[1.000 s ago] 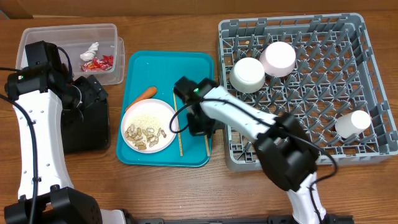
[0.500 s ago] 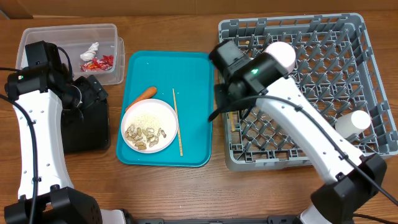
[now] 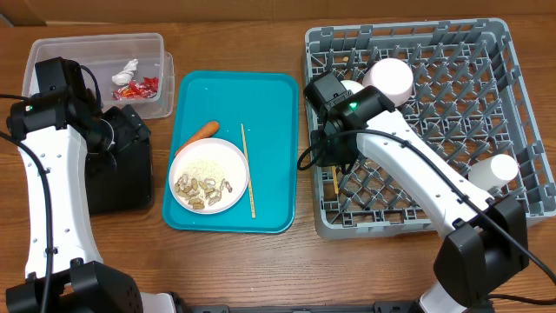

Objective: Sort waste into correct bins and load items into the dishwasher
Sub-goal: 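Carry the chopstick into the rack and release it, then reach the right gripper back and grasp the second chopstick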

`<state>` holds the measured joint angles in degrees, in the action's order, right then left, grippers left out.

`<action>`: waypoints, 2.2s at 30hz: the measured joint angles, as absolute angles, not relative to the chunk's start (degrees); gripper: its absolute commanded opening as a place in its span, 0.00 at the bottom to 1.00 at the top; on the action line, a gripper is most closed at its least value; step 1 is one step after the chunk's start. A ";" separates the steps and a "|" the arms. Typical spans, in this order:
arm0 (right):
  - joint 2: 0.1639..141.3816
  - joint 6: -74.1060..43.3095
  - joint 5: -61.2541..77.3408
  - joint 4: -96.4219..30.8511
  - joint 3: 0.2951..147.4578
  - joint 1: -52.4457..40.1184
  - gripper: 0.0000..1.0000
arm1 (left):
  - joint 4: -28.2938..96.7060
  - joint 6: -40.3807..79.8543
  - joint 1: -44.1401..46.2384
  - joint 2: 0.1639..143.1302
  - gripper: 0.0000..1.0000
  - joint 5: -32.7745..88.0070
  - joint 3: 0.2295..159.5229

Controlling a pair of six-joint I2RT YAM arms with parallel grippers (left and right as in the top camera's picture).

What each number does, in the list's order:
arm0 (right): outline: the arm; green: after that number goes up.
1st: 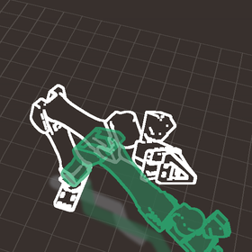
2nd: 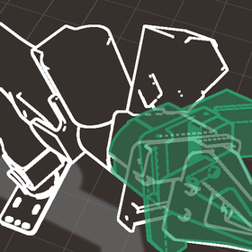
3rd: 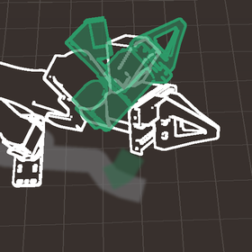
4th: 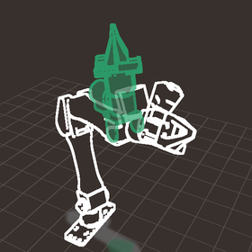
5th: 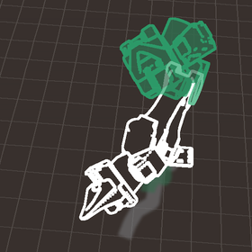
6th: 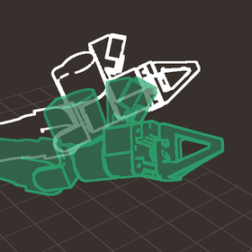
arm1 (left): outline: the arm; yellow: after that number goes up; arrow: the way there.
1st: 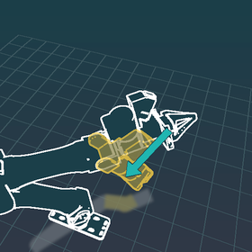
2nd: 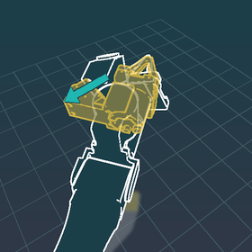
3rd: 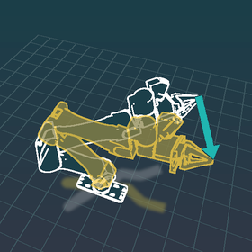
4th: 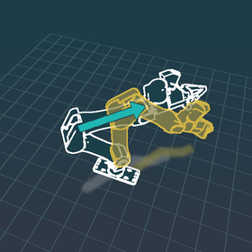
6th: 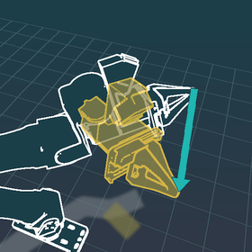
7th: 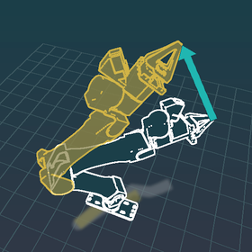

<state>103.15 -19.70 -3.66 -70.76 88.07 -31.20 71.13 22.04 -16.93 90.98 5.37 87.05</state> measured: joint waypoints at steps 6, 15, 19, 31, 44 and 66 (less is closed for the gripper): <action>103.15 -19.27 -3.42 -70.52 87.94 -31.20 0.35 | 71.16 22.04 -16.93 90.98 0.90 5.39 87.05; 103.13 -19.27 1.34 -71.16 90.91 -31.53 0.36 | 71.16 22.04 -16.93 90.98 0.90 5.39 87.05; 103.13 -19.68 5.89 -67.59 92.60 -33.91 0.39 | 71.16 22.04 -16.93 90.98 0.90 5.39 87.05; 103.48 -22.33 8.71 -59.22 87.50 -44.86 0.52 | 71.16 22.04 -16.93 90.98 0.90 5.39 87.05; 106.17 -22.87 4.84 -45.56 78.35 -52.93 0.62 | 71.16 22.04 -16.93 90.98 0.90 5.37 87.05; 116.09 -25.17 -2.87 -42.83 78.02 -54.00 0.29 | 71.16 22.02 -16.93 90.98 0.90 5.34 87.05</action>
<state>116.09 -25.17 -2.87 -42.83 78.02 -54.00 71.16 22.02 -16.93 90.98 5.34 87.05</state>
